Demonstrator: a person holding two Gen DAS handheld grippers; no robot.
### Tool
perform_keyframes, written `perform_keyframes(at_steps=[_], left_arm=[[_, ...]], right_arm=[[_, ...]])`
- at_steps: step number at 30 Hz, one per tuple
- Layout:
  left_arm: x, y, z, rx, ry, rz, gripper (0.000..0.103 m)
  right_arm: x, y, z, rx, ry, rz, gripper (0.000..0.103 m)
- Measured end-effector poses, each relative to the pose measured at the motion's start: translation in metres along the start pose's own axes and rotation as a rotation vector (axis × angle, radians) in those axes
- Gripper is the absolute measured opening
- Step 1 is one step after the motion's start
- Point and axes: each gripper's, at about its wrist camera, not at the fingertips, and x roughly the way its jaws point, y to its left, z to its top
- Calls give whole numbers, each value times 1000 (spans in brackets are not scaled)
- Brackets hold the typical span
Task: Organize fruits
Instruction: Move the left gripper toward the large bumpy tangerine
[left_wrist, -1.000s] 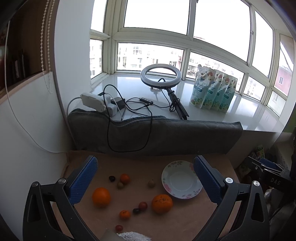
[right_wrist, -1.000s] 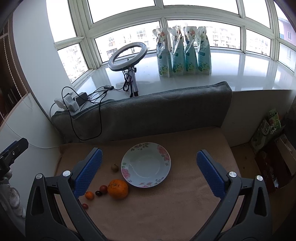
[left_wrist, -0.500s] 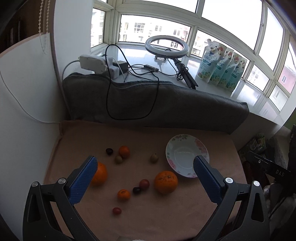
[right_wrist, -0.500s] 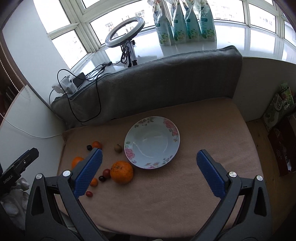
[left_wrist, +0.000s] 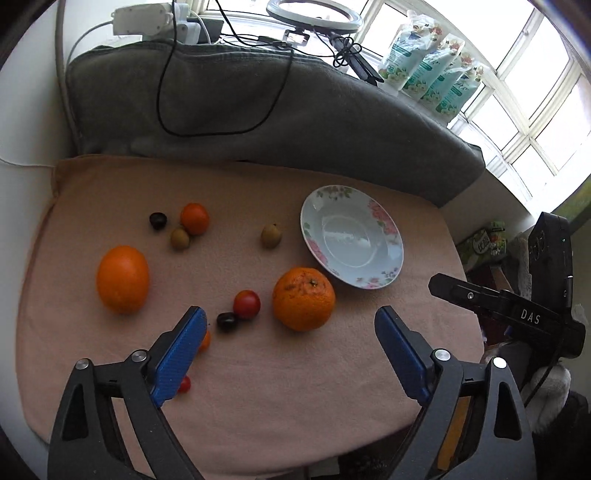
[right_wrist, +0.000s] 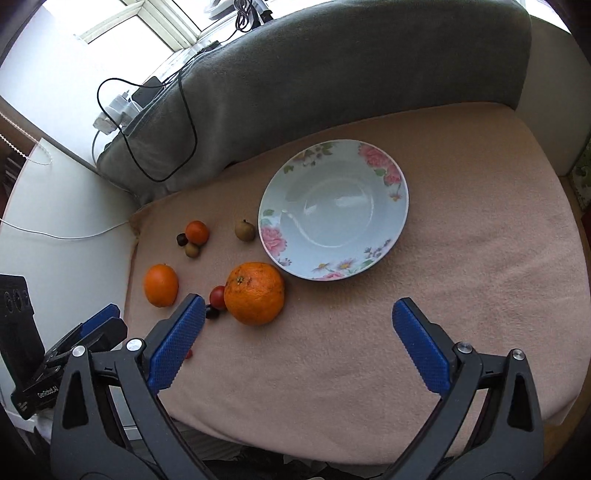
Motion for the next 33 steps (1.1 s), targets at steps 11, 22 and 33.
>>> perform_keyframes(at_steps=[11,22,33], left_arm=[[46,-5,-3,56,82,-94,71],[68,5,-3,84,131,-130,63],[84,5,-6,155,165,-135,55]], right_arm=[[46,6,-3,-30,92,33,100],[73,15,3,-44,126,61,99],[90,21,3,-54,131,55,97]])
